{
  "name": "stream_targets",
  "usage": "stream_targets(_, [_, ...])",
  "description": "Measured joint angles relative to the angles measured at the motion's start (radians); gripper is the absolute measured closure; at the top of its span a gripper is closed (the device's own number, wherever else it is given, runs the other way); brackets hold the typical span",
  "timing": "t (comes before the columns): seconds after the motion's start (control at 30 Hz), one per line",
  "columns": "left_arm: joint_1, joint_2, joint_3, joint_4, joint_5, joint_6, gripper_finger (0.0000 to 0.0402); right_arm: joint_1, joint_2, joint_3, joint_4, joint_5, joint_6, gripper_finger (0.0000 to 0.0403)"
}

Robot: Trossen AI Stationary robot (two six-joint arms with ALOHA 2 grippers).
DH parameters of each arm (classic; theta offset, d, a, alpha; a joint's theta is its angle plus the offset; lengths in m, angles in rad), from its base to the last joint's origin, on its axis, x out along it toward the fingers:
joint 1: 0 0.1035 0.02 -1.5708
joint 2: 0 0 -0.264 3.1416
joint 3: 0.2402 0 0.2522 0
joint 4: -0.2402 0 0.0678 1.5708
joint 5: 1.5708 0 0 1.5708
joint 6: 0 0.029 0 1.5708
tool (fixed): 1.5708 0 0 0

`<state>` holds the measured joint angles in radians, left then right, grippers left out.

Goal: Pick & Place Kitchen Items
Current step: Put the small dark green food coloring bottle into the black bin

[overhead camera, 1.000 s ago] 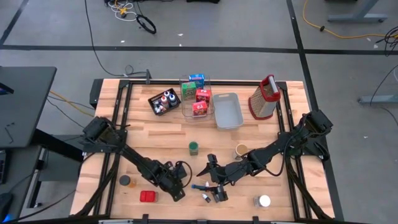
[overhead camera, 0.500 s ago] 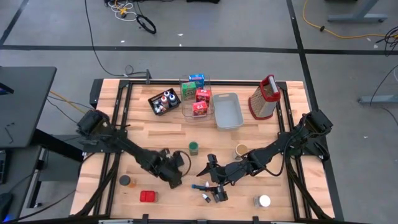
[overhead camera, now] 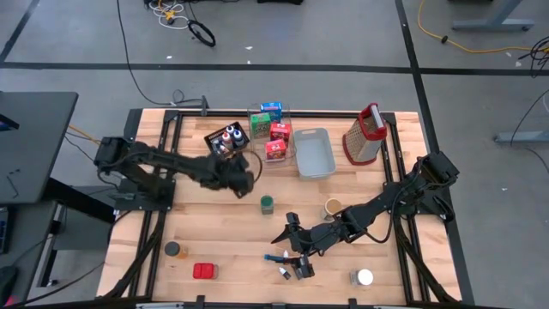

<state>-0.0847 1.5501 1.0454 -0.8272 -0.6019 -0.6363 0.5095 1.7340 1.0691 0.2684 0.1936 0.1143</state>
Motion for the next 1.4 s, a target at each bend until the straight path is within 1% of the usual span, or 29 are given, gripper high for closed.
stream_targets(0.17, [0.101,0.0,-0.014,0.008,-0.085,0.073,0.031,0.0,0.0,0.0,-0.001,0.0,0.0,0.0131])
stream_targets(0.3, [0.142,-0.001,-0.057,0.01,-0.196,0.086,0.0309,0.0,0.0,0.0,-0.001,0.0,-0.004,0.0131])
stream_targets(0.4, [0.161,-0.001,-0.104,0.021,-0.249,0.095,0.0309,0.0,0.0,0.0,-0.001,0.0,-0.029,0.0131])
stream_targets(0.53, [0.166,-0.002,-0.2,0.165,-0.282,0.183,0.0309,0.0,0.0,0.0,-0.001,0.0,-0.035,0.0131])
stream_targets(0.7, [0.166,-0.002,-0.312,0.426,-0.365,0.352,0.0308,0.0,0.0,0.0,0.0,0.0,-0.044,0.0131])
stream_targets(0.77, [0.167,-0.002,-0.337,0.504,-0.394,0.409,0.0308,0.0,0.0,0.0,0.001,0.0,-0.044,0.0131])
stream_targets(0.9, [0.177,-0.002,-0.364,0.585,-0.405,0.482,0.0308,0.0,0.0,0.0,0.013,0.0,-0.045,0.0131])
stream_targets(1.1, [0.207,-0.002,-0.364,0.587,-0.461,0.547,0.0308,0.0,0.0,0.0,0.023,0.0,-0.053,0.0131])
stream_targets(1.13, [0.215,-0.002,-0.364,0.587,-0.449,0.548,0.0308,0.0,0.0,0.0,0.023,0.0,-0.055,0.0131])
stream_targets(1.27, [0.244,-0.002,-0.364,0.587,-0.345,0.564,0.0307,0.0,0.0,0.0,0.023,0.0,-0.064,0.0131])
stream_targets(1.4, [0.266,-0.002,-0.364,0.588,-0.325,0.559,0.0295,-0.001,0.0,0.0,0.027,0.0,-0.079,0.0131])
